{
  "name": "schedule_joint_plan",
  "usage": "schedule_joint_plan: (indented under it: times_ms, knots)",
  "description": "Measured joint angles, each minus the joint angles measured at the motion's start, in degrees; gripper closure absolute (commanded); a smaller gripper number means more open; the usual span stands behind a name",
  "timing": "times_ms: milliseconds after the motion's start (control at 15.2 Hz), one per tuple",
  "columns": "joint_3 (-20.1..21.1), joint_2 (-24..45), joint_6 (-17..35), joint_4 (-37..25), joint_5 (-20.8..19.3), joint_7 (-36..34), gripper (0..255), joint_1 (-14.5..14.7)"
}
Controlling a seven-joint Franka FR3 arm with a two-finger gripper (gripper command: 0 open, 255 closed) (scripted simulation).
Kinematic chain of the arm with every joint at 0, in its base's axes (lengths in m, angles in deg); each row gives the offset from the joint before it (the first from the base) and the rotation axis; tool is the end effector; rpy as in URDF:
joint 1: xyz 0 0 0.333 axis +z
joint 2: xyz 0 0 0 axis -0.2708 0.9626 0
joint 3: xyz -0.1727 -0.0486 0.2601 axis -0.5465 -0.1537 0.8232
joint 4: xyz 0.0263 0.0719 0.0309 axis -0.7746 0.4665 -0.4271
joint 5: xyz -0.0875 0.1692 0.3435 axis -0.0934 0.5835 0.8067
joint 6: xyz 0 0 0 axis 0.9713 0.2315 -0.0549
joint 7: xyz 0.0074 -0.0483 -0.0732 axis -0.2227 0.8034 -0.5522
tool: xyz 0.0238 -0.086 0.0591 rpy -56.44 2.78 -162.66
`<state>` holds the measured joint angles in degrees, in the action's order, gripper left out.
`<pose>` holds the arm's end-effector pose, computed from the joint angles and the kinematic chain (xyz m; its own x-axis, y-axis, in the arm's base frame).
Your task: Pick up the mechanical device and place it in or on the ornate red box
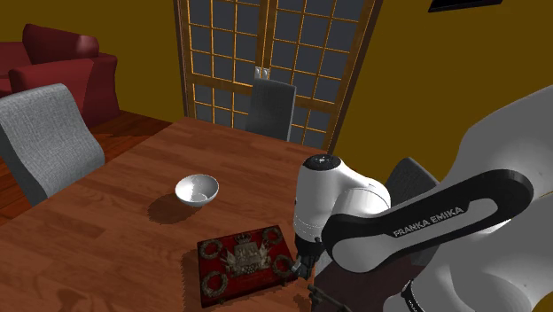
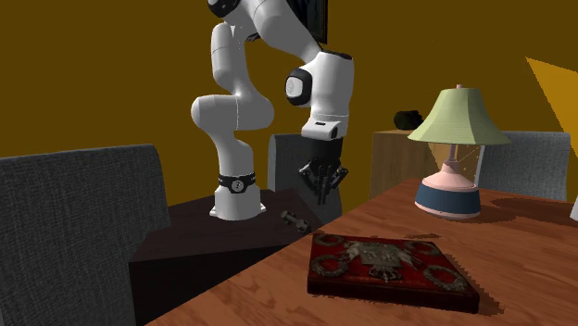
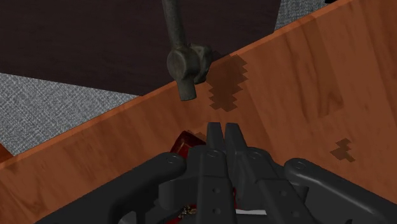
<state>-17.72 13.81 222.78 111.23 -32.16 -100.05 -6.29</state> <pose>0.2701 0.2089 0.2752 0.9855 0.1017 -0.1361 0.1059 -0.9941 0.0237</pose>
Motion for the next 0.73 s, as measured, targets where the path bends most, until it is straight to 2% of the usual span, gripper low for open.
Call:
schedule_joint_plan:
  times_ms: [264,330,462,726]
  knots:
    - [0.0,0.0,0.0,0.0,0.0,0.0,255,0.0]
    - [0.0,0.0,0.0,0.0,0.0,0.0,0,0.0]
    - [0.0,0.9,0.4,0.3,-0.3,0.7,0,-0.2]
    - [0.8,8.9,3.4,1.0,-3.6,3.5,0,-1.5]
